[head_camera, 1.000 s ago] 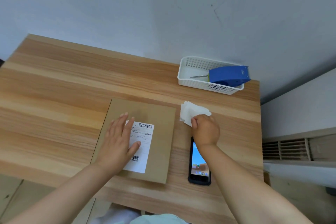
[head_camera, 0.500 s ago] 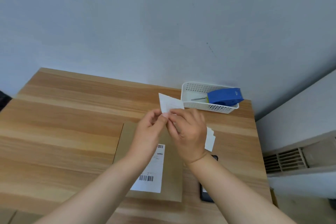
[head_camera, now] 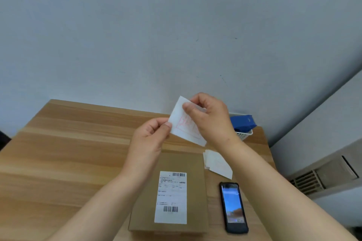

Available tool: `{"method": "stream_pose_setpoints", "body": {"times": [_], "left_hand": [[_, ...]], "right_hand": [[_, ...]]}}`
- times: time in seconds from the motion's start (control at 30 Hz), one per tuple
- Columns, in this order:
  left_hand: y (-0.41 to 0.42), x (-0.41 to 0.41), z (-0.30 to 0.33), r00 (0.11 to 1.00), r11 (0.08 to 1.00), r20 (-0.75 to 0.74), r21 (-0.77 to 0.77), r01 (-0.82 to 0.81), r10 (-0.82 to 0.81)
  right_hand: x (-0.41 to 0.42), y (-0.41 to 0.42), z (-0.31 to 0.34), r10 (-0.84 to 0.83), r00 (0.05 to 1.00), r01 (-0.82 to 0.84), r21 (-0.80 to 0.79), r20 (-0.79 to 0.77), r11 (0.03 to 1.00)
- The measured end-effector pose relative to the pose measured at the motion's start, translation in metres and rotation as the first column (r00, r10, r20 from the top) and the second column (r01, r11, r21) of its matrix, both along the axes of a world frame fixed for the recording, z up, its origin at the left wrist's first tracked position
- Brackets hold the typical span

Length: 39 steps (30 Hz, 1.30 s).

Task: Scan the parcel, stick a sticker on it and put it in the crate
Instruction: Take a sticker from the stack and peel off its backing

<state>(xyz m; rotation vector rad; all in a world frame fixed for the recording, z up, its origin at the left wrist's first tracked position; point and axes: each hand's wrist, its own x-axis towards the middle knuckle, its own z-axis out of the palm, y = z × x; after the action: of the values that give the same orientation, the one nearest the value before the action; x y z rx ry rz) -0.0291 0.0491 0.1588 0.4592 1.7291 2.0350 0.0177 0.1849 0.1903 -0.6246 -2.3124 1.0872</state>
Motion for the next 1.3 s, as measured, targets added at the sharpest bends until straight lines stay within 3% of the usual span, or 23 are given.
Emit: {"method": "stream_pose_setpoints", "body": {"times": [0.1, 0.17, 0.57, 1.07, 1.2, 1.3], "left_hand": [[-0.016, -0.008, 0.009, 0.998, 0.999, -0.045, 0.002, -0.034, 0.034], [-0.025, -0.013, 0.017, 0.998, 1.0, -0.056, 0.0, -0.019, 0.019], [-0.048, -0.029, 0.032, 0.986, 0.989, -0.104, -0.096, 0.116, -0.126], [-0.041, -0.034, 0.026, 0.986, 0.99, -0.106, -0.077, 0.122, -0.13], [-0.023, -0.034, 0.017, 0.993, 0.989, -0.088, -0.134, 0.065, -0.078], [-0.008, -0.036, 0.005, 0.998, 0.984, -0.048, -0.177, 0.027, -0.036]], "right_hand": [[0.002, -0.003, 0.014, 0.021, 0.999, -0.026, -0.217, -0.025, 0.976], [0.003, -0.006, 0.02, 0.032, 0.999, -0.04, -0.259, -0.036, 0.965], [0.002, -0.028, 0.039, 0.07, 0.995, -0.091, -0.314, -0.077, 0.945], [0.001, -0.023, 0.032, 0.033, 0.999, -0.041, -0.289, -0.032, 0.956], [0.004, -0.006, 0.018, 0.025, 1.0, -0.025, -0.341, -0.003, 0.94], [0.01, 0.022, -0.006, 0.04, 0.998, -0.008, -0.479, 0.056, 0.878]]}}
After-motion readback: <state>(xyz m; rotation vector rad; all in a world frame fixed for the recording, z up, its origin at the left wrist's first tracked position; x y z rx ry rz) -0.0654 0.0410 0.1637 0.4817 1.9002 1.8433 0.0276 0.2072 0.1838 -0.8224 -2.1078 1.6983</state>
